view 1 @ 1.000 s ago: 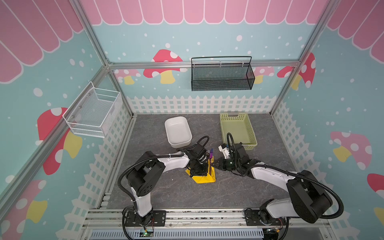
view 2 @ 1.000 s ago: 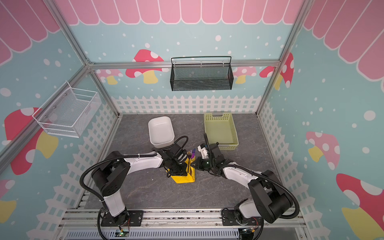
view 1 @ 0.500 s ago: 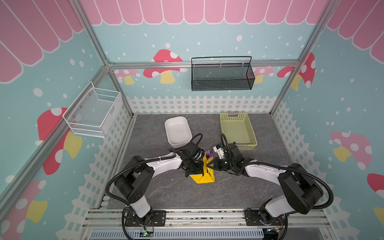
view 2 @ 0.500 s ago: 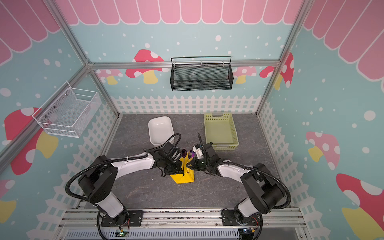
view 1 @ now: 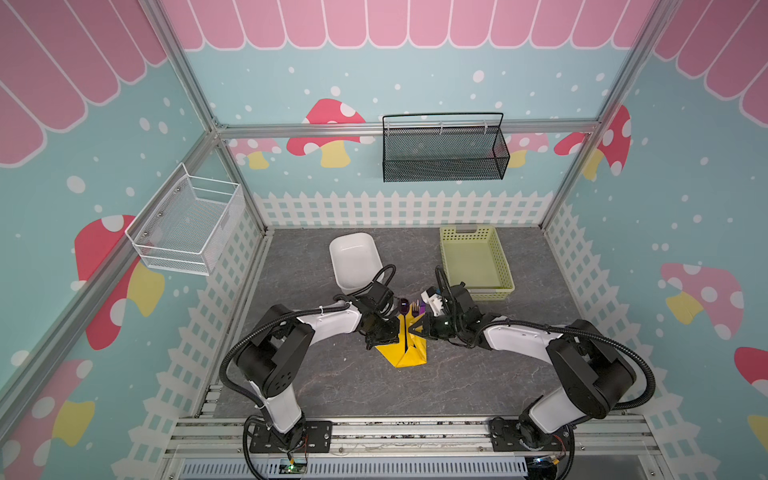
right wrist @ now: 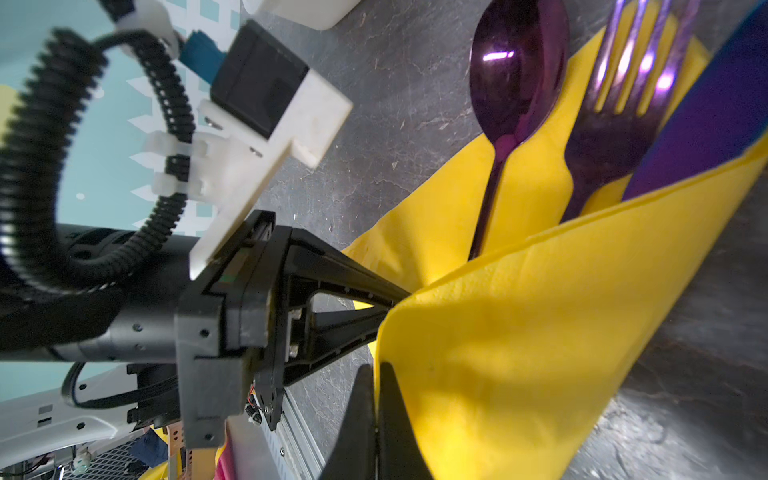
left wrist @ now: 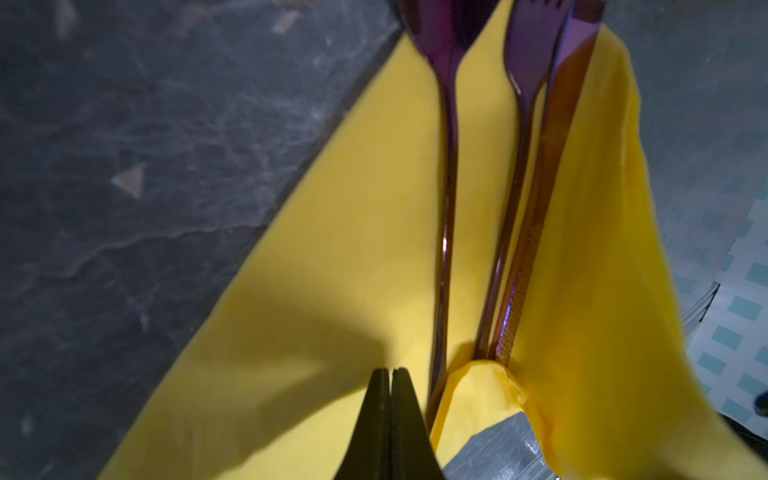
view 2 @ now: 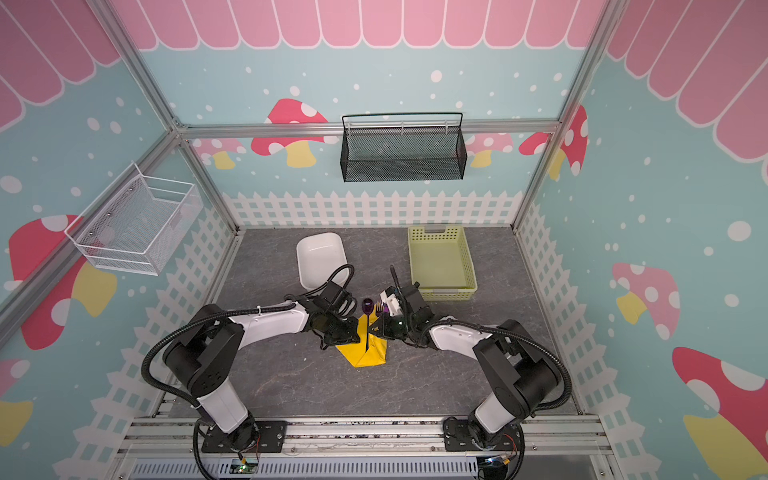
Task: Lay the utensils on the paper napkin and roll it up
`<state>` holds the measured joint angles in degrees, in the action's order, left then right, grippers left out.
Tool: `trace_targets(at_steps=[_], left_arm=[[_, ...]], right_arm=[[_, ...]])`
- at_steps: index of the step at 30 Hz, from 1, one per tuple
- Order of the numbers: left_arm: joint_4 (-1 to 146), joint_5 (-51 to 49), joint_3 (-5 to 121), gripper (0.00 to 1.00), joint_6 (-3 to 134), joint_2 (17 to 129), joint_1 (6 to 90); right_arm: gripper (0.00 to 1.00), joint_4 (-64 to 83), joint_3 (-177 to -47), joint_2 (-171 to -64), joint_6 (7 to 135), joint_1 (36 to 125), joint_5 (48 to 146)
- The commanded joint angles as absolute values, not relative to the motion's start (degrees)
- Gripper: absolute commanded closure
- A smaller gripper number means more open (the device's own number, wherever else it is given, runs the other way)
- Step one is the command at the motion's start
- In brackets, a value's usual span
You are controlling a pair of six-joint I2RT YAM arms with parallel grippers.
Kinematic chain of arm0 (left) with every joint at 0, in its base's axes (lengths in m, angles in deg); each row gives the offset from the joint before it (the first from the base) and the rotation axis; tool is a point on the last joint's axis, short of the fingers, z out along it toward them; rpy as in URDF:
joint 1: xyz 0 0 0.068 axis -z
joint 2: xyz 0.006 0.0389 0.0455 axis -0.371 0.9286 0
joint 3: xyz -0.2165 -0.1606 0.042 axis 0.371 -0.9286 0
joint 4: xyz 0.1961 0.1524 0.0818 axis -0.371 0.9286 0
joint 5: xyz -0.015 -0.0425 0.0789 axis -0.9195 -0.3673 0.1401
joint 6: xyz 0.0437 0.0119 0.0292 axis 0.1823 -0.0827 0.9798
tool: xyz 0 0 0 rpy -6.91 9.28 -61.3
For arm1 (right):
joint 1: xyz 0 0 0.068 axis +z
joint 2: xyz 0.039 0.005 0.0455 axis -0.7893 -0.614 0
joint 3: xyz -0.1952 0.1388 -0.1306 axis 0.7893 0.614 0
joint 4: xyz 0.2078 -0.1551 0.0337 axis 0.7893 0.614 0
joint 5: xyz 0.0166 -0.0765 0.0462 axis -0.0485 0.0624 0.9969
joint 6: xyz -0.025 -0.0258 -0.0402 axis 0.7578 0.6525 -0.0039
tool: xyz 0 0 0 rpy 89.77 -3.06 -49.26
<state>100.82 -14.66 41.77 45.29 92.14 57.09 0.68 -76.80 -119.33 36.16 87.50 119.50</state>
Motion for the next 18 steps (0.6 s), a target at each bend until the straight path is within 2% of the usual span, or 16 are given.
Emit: trace_targets(at_steps=[1,18], left_arm=[[98.29,-15.15,45.08,0.98,46.16,94.28,56.11],[97.56,-17.97,50.27,0.99,46.71,100.75,54.94]], right_arm=[[1.0,-0.1,-77.86,-120.13,35.55,87.94,118.99],[1.0,-0.06,-78.0,-120.36,35.41,88.06,119.22]])
